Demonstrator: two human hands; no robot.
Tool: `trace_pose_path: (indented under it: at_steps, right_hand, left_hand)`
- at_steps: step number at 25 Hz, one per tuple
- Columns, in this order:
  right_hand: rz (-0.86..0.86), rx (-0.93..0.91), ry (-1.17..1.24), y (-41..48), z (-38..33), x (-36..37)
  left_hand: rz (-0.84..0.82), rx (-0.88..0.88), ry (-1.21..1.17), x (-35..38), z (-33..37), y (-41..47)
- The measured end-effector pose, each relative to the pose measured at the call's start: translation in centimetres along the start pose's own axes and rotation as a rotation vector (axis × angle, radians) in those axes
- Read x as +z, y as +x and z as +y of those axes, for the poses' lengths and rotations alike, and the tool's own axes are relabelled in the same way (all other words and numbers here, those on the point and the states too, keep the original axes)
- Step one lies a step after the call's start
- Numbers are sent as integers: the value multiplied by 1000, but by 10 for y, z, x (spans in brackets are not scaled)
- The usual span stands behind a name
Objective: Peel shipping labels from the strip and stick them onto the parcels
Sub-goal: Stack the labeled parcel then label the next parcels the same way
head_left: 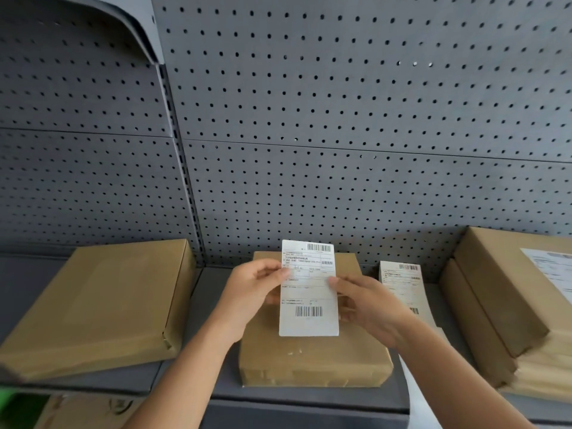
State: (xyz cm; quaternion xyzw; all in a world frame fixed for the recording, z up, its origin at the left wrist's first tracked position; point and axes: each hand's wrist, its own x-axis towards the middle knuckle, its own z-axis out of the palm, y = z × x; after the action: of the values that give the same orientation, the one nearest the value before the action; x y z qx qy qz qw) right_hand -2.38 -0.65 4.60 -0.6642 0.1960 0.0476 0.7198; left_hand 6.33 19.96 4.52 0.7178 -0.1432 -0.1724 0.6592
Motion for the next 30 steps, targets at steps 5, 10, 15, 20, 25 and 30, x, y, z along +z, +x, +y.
trace_pose_path:
  at_steps: [5,10,15,20,25,30]
  right_hand:
    - [128,-56,-112,5,11,3]
    - [271,-120,-449,11,13,3]
    - [358,-145,-669,22,16,3]
    - [383,-143,-765,25,18,6]
    - [410,-132,-836,28,22,10]
    - [430,-139,-1014,31,24,13]
  left_hand:
    - [-36,-40,61,1,-8,6]
    - [32,-18,288,8,-16,12]
    - [72,7,579,15,-21,21]
    - [94,4,709,25,-22,24]
    - [104,26,831,33,-21,25]
    - [104,-32,913,32,-20,24]
